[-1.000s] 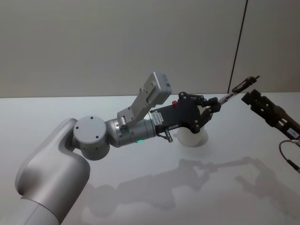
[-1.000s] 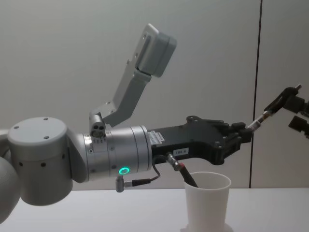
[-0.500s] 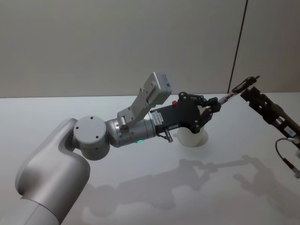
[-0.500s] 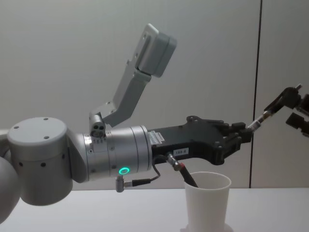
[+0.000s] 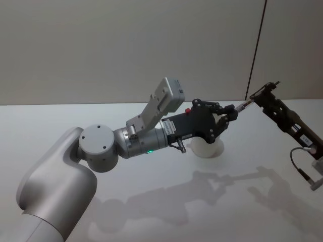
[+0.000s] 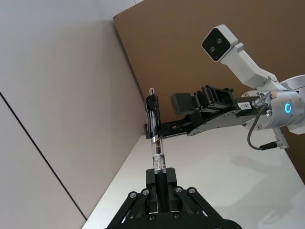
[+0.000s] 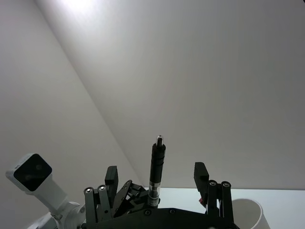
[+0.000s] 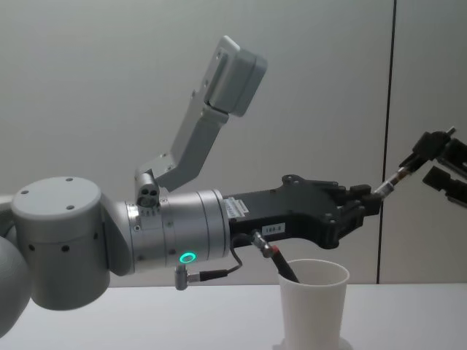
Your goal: Place the pen into the pen holder.
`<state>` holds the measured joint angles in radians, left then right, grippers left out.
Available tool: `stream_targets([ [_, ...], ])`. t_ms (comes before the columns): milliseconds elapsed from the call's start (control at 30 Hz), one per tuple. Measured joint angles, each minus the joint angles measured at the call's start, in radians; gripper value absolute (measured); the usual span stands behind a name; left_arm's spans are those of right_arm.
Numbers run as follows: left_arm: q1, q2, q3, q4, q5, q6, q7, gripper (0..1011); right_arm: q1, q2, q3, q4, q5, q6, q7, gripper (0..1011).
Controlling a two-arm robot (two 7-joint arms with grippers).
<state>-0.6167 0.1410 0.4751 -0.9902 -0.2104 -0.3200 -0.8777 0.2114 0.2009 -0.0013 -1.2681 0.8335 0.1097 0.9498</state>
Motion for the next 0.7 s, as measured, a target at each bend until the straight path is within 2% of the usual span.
stream_targets([
  [700,0.0,0.0,0.0,0.0,0.0,0.0,0.0,136,0.038,-0.006,-0.025,0.054,0.018,-0.049,0.002,1001],
])
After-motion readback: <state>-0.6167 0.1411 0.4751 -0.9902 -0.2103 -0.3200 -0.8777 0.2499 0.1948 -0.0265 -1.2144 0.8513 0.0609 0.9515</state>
